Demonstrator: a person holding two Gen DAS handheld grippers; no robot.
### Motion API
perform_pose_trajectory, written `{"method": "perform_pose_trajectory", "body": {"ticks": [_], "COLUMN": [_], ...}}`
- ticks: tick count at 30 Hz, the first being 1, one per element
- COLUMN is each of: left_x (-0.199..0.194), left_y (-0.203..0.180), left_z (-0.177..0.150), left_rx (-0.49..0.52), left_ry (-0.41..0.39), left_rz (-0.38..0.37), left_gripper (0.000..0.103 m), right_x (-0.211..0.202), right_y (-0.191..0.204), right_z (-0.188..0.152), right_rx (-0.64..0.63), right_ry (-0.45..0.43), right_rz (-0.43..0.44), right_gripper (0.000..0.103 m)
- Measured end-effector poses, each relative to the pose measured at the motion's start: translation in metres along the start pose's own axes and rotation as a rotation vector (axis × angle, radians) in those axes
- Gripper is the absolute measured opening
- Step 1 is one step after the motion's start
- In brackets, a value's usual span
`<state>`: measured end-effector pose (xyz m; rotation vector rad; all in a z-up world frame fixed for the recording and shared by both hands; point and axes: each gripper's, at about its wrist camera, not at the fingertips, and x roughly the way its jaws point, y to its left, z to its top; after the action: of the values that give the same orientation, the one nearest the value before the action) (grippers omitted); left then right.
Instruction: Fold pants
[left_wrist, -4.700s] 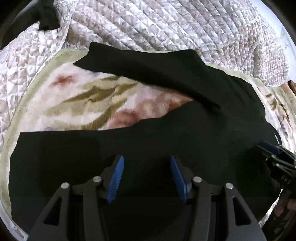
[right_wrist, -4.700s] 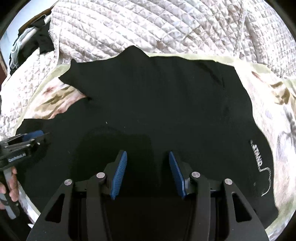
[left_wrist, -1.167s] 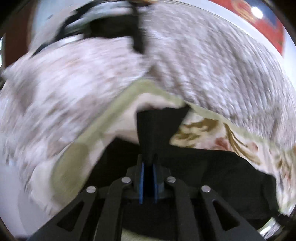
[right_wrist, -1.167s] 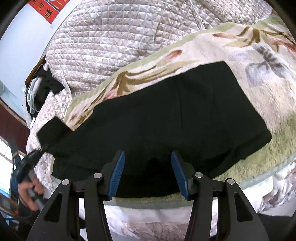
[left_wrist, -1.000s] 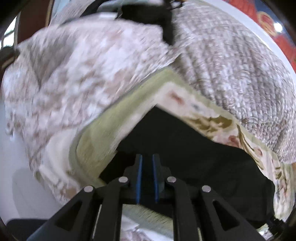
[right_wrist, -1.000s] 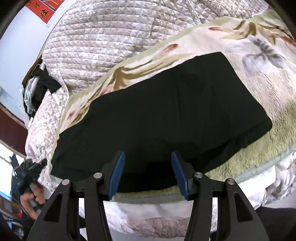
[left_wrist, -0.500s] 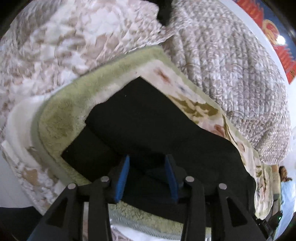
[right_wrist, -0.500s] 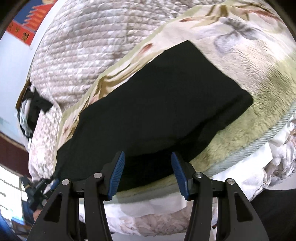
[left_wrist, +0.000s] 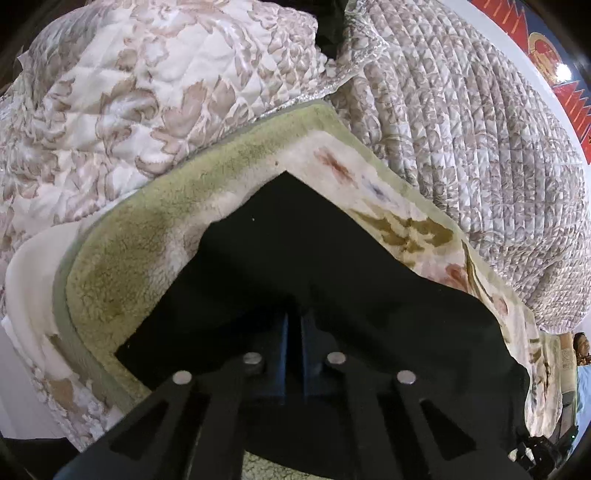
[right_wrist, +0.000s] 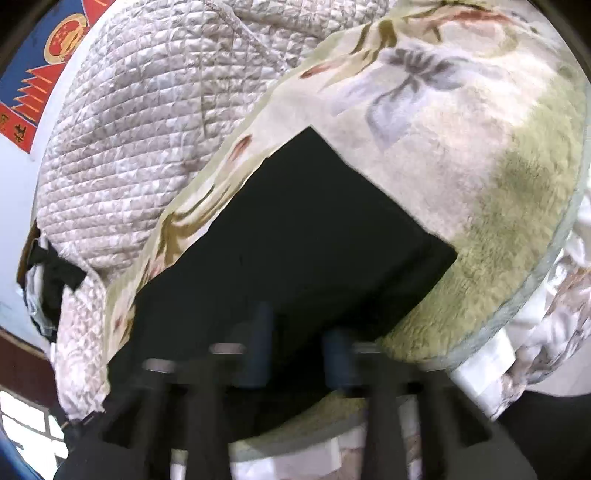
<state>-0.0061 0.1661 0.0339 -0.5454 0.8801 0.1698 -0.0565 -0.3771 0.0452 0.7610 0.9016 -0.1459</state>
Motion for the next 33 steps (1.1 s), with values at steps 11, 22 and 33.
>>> {"method": "perform_pose_trajectory", "body": {"ticks": [11, 22, 33], "left_x": [-0.039, -0.056, -0.025], "left_y": [0.007, 0.019, 0.033], "left_z": [-0.017, -0.012, 0.016], "left_rx": [0.008, 0.004, 0.016], "left_ry": [-0.005, -0.065, 0.013], "left_rz": [0.066, 0.084, 0.002], "left_gripper": [0.003, 0.003, 0.054], "right_x": [-0.019, -0.016, -0.032], "right_y": [-0.011, -0.014, -0.001], "right_z": [0.008, 0.004, 0.002], "right_rx": [0.052, 0.032, -0.055], "right_ry": [-0.018, -0.001, -0.083], "right_rz": [-0.008, -0.073, -0.179], "right_gripper": [0.002, 0.003, 0.015]}}
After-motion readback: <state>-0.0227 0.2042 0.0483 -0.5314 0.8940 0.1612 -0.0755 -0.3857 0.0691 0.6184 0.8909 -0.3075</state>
